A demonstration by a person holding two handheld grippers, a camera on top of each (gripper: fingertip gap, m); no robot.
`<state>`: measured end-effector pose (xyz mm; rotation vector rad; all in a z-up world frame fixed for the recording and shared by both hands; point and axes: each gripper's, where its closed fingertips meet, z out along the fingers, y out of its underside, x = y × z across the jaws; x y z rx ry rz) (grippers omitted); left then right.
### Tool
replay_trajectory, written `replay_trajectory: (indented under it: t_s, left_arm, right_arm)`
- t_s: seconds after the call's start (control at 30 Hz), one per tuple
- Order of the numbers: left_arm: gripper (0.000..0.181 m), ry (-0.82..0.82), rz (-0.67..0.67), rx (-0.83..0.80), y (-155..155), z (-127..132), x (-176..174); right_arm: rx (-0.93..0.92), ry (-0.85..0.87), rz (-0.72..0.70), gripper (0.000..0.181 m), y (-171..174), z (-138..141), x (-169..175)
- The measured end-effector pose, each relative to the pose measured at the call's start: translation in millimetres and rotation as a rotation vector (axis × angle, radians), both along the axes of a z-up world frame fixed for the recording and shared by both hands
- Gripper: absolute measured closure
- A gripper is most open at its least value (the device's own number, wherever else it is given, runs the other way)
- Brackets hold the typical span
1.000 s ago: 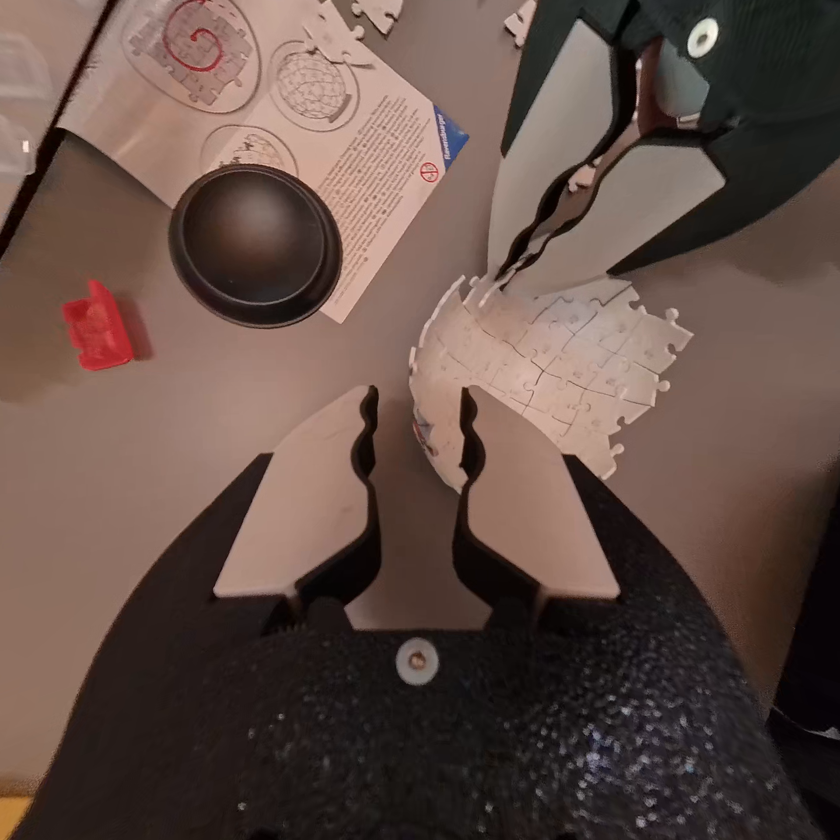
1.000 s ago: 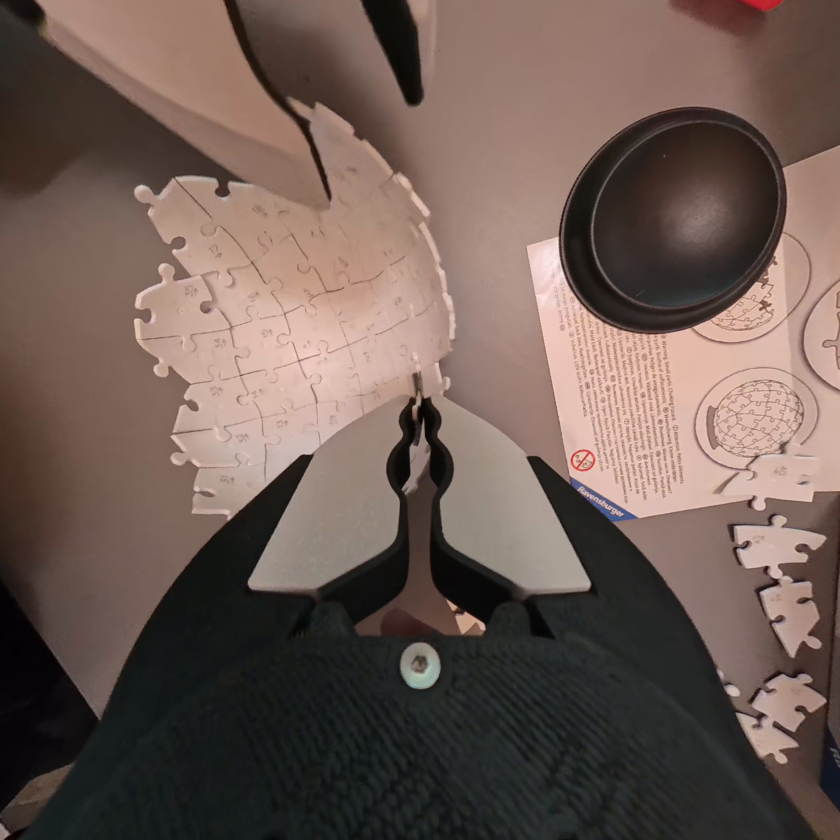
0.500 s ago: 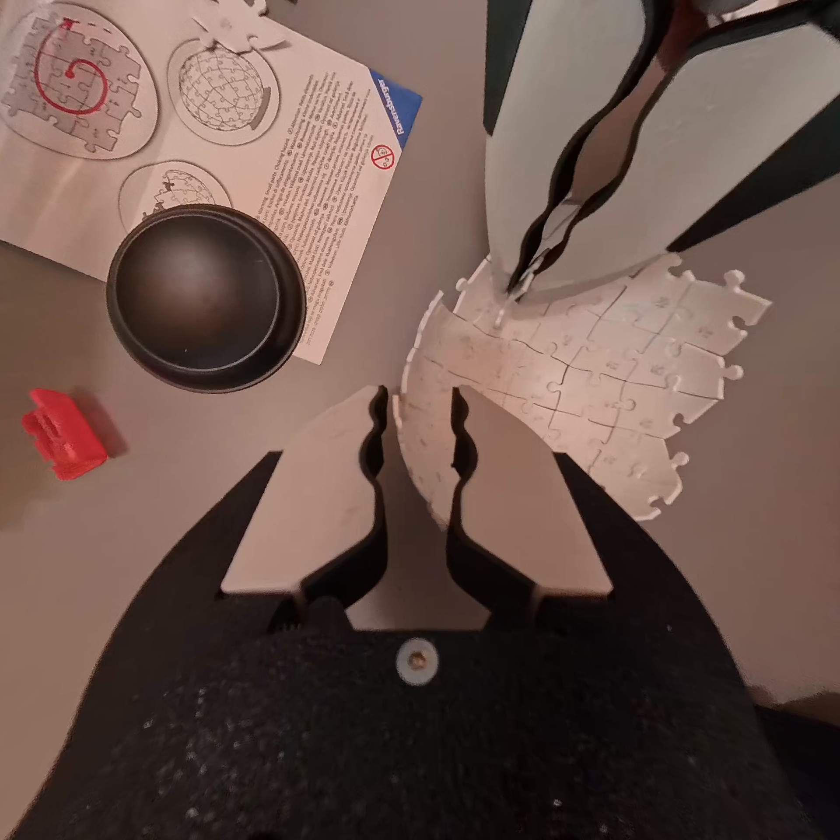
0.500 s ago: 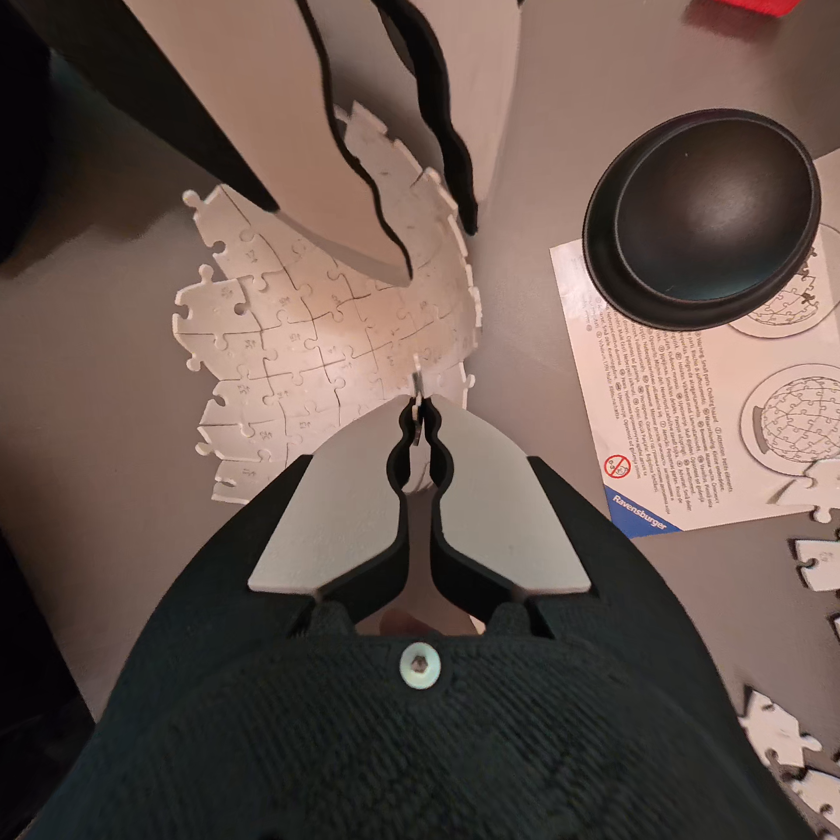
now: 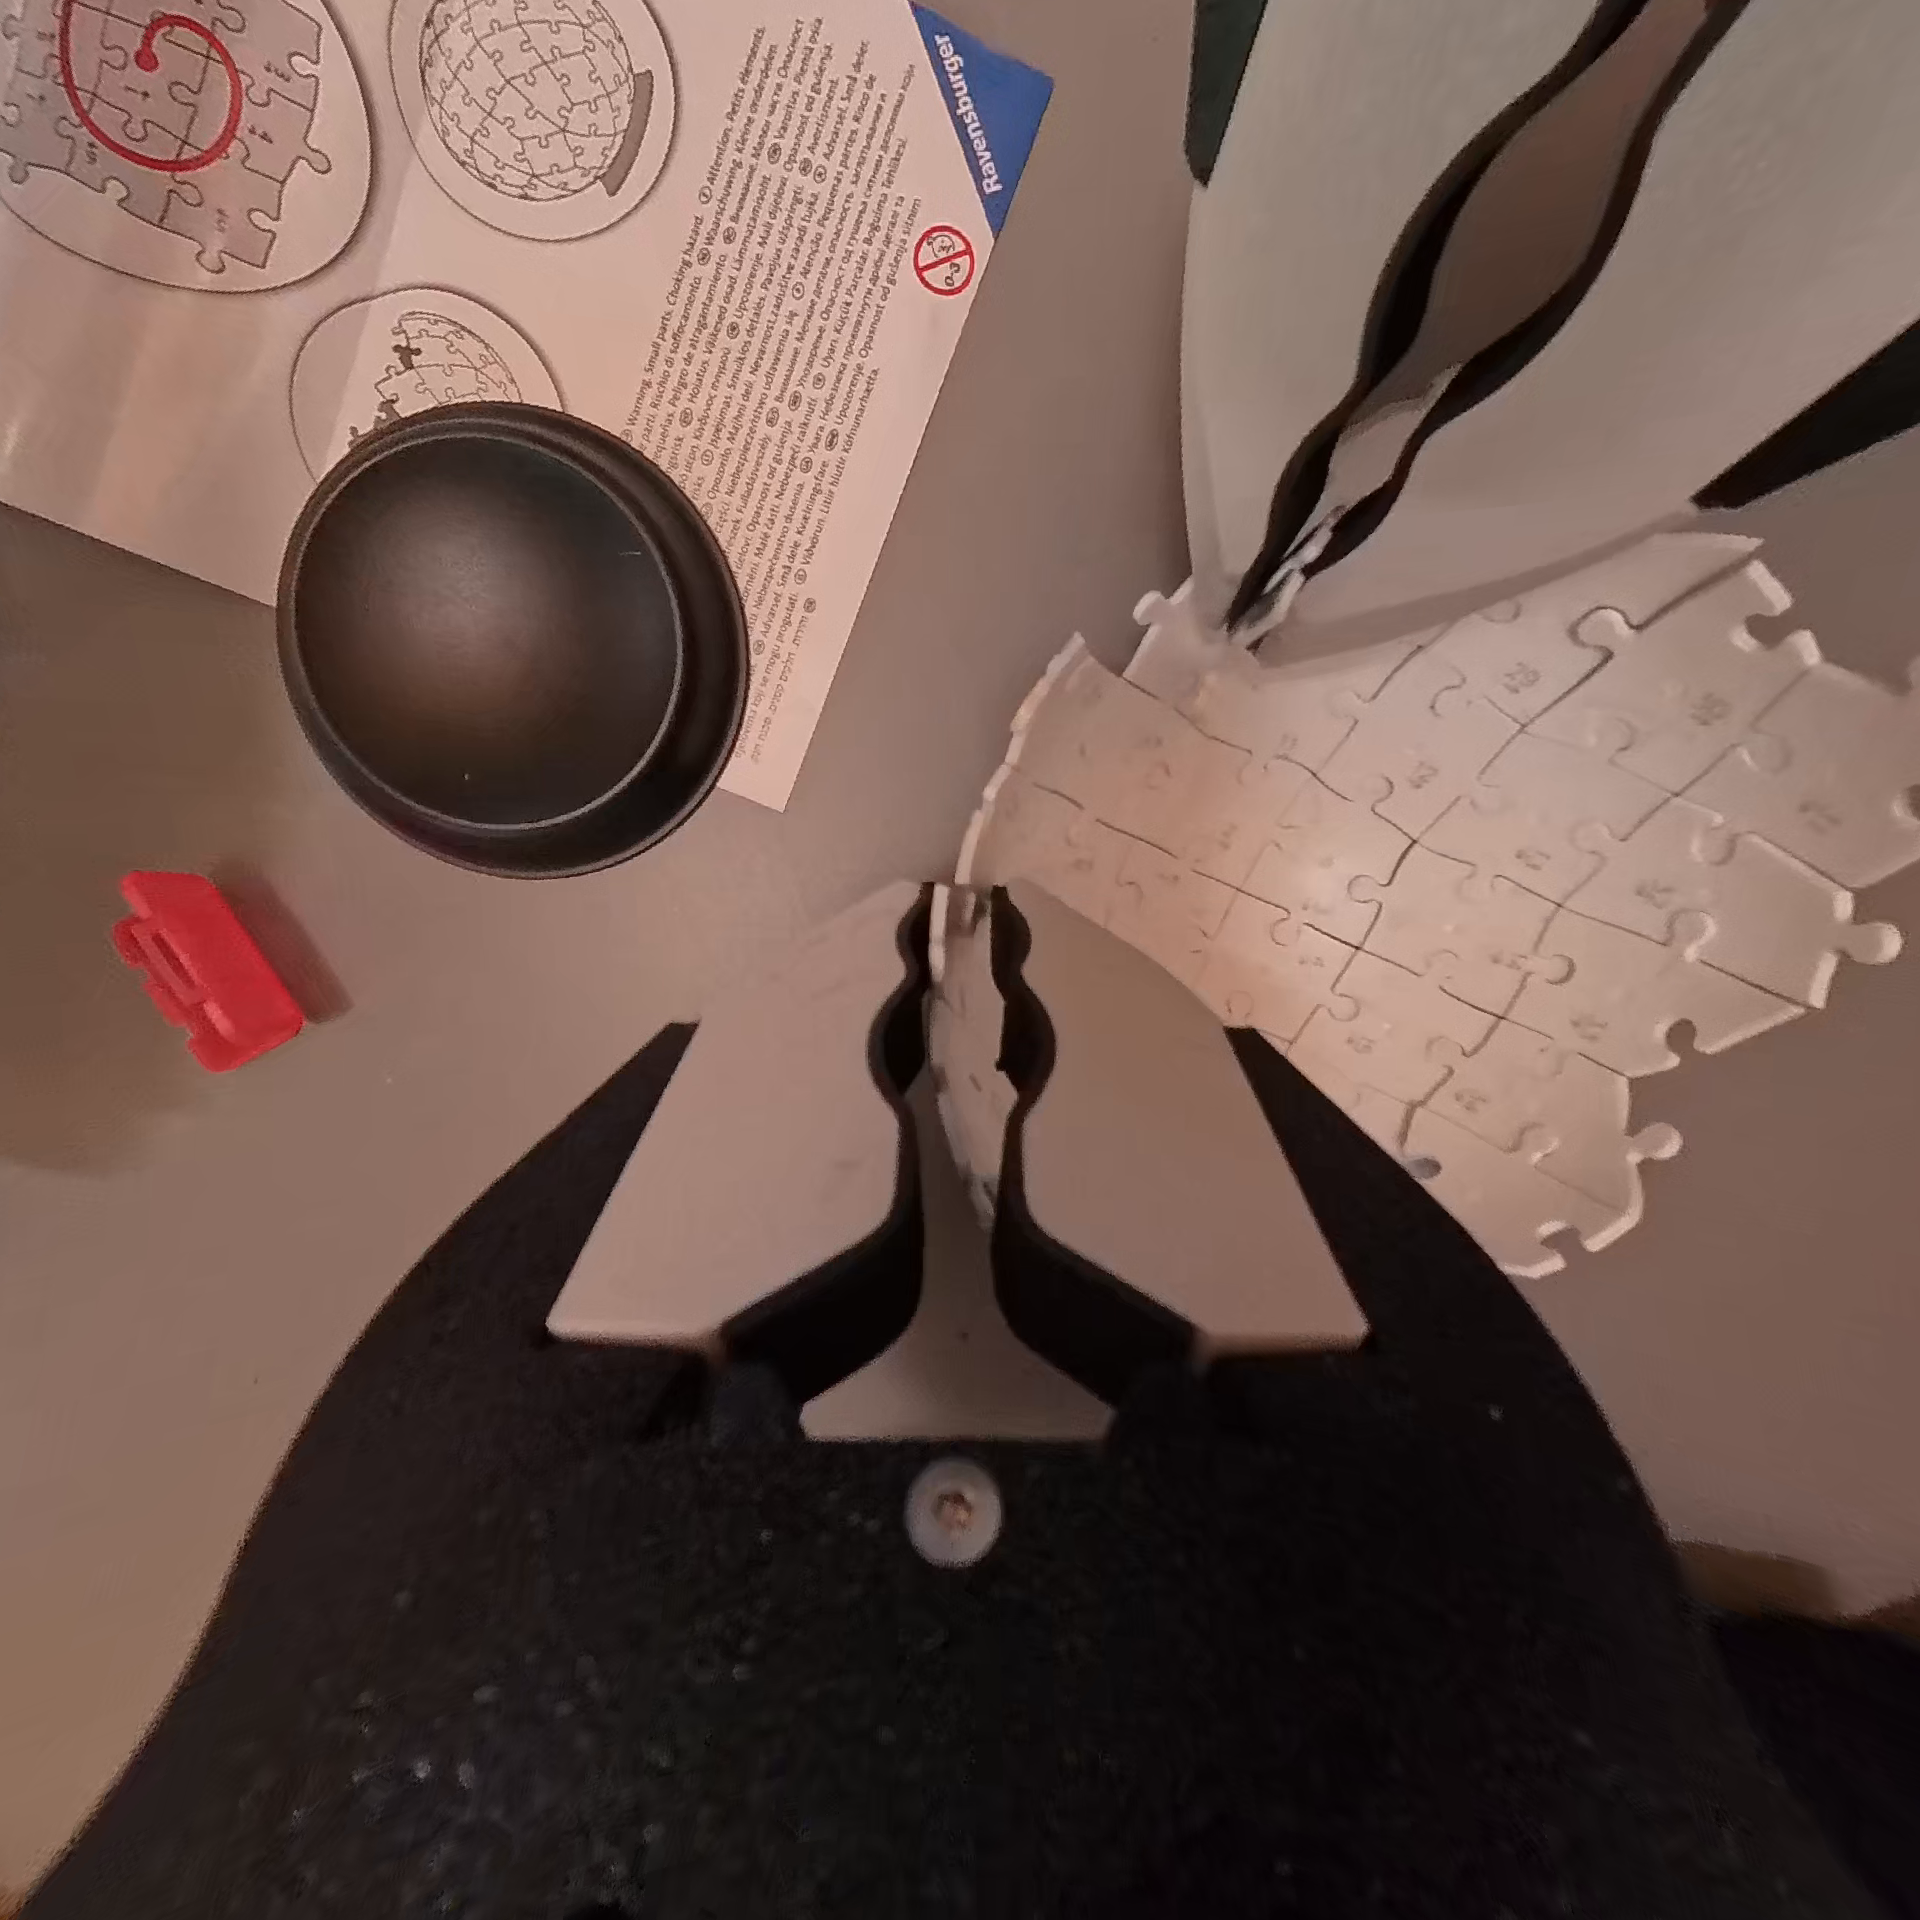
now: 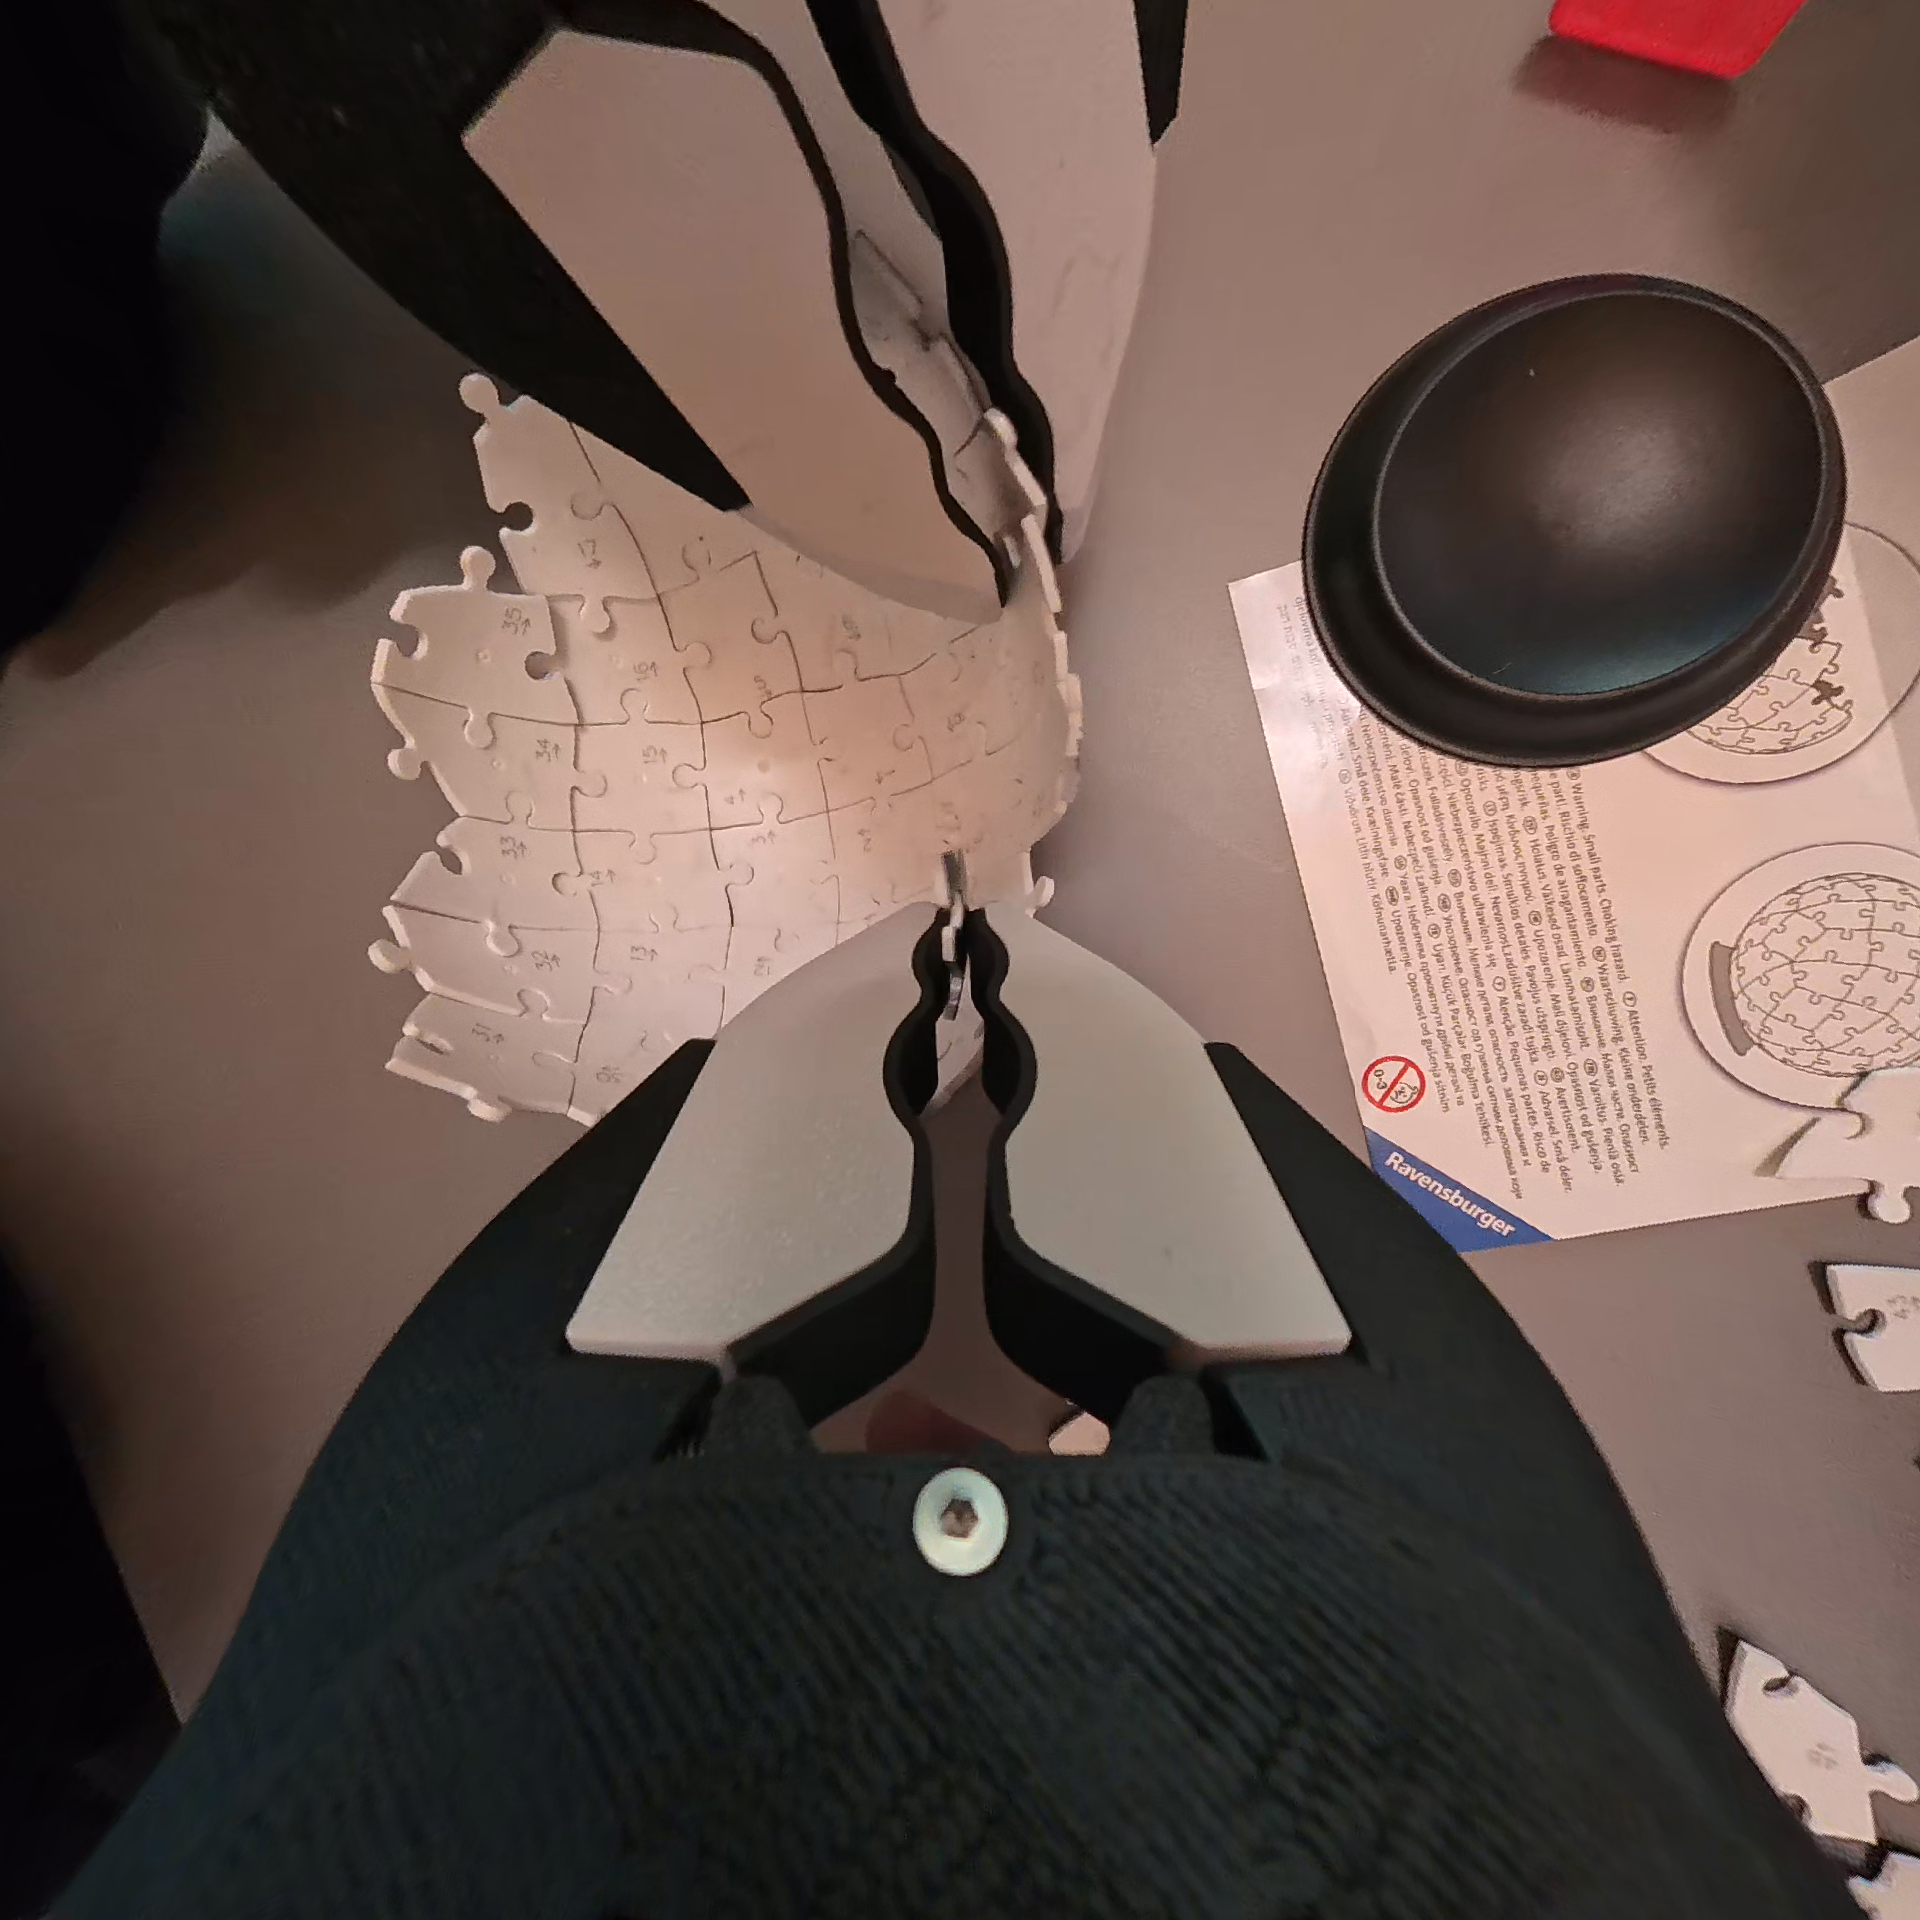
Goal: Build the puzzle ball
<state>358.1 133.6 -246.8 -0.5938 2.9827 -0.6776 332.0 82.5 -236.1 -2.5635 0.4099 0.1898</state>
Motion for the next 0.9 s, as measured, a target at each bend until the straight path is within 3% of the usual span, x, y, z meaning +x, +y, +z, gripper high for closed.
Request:
replay_trajectory:
  t_s: [0.7, 0.9]
  left_arm:
    - [0.175, 0.062, 0.079, -0.015, 3, 1, -1]
    - [0.175, 0.087, 0.098, -0.032, 2, 2, -3]
  right_arm:
    - [-0.018, -0.198, 0.036, 0.179, 6, 4, 13]
    - [0.046, -0.194, -0.027, 0.179, 8, 16, 23]
